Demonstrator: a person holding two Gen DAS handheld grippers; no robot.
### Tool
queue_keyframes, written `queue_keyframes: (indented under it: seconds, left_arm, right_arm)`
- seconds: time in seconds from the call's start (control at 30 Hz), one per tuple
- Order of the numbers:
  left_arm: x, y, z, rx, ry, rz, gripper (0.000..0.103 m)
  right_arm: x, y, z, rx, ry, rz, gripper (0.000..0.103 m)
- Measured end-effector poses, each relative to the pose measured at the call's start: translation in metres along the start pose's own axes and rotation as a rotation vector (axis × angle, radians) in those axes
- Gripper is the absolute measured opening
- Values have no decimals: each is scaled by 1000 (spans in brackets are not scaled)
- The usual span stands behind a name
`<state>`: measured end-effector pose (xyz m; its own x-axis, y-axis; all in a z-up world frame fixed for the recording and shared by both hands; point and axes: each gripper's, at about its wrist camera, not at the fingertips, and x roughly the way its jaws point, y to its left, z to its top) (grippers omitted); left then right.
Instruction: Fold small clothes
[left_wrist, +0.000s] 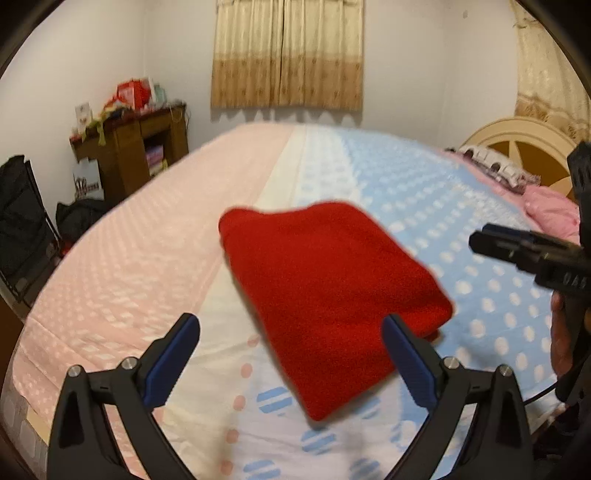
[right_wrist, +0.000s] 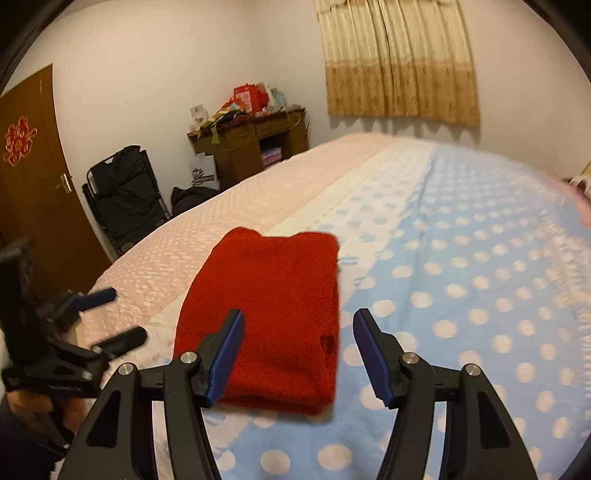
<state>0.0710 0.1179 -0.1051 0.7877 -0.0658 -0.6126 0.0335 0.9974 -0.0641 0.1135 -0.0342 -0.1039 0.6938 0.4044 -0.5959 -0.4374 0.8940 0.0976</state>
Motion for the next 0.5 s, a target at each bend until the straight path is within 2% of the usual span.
queue_keyframes:
  seconds: [0.23, 0.5]
  left_arm:
    - [-36, -9, 14, 20, -107, -12, 103]
    - [-49, -13, 12, 29, -144, -12, 103]
  right_arm:
    - [-50, 9, 4, -33, -79, -45, 62]
    - [-75, 11, 0, -33, -120, -65, 62]
